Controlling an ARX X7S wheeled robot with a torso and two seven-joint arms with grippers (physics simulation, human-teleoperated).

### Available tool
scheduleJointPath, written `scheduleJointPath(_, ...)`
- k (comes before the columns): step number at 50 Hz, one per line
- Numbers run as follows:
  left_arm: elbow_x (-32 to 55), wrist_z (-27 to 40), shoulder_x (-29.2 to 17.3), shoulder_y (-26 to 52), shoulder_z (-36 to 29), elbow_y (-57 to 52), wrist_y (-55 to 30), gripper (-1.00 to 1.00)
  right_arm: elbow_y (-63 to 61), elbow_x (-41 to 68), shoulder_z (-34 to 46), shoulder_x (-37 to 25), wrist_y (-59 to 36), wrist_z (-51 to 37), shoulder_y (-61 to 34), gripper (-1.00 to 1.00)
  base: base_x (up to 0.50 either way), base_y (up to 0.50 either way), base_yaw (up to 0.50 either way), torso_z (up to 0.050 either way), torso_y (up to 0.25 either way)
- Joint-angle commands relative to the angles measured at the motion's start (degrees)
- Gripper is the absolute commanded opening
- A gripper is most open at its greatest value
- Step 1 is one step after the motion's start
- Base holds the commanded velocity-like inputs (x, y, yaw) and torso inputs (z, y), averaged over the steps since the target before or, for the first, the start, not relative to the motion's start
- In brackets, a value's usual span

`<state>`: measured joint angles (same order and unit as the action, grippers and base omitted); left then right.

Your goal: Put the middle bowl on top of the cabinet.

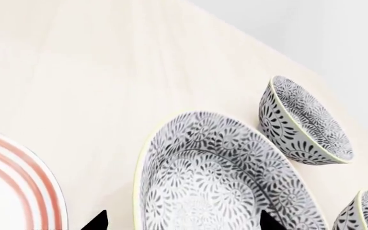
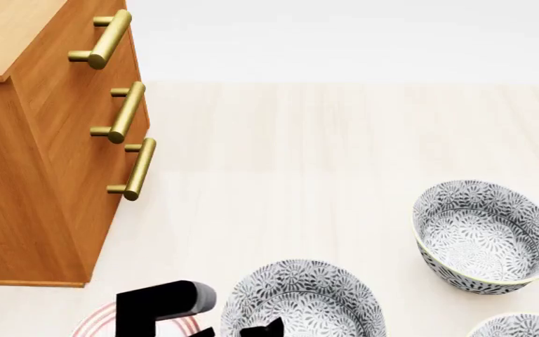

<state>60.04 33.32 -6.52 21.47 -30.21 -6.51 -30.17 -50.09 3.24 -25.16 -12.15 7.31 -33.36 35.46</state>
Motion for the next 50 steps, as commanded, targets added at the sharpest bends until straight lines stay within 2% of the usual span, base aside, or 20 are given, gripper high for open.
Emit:
scheduleJointPath(1, 0.10, -1.20, -0.03, 0.42, -0.64, 2.25, 0.75, 1.00, -0.32, -0.12, 0.03, -0.06, 0.11, -0.19, 0.28, 1.00, 0.00, 0.00, 0.00, 0.000, 0.000)
scheduleJointPath(47, 1.00, -5.48, 0.07, 1.67, -2.84, 8.47, 3.66, 1.00, -0.52, -1.05, 0.63, -0.47, -0.16, -0.75, 0.29, 1.00, 0.00, 0.00, 0.00, 0.000, 0.000)
scheduleJointPath(48, 0.93, -5.56, 0.05, 1.58, -2.78, 8.35, 4.00, -1.00, -0.53, -1.04, 0.61, -0.46, -0.14, -0.78, 0.32, 1.00, 0.00, 0.00, 0.00, 0.000, 0.000)
scheduleJointPath(50, 0.65, -5.14, -0.17, 1.62, -3.03, 7.78, 4.00, -1.00, -0.29, -0.96, 0.55, -0.50, 0.10, -0.78, 0.32, 1.00, 0.00, 0.00, 0.00, 0.000, 0.000)
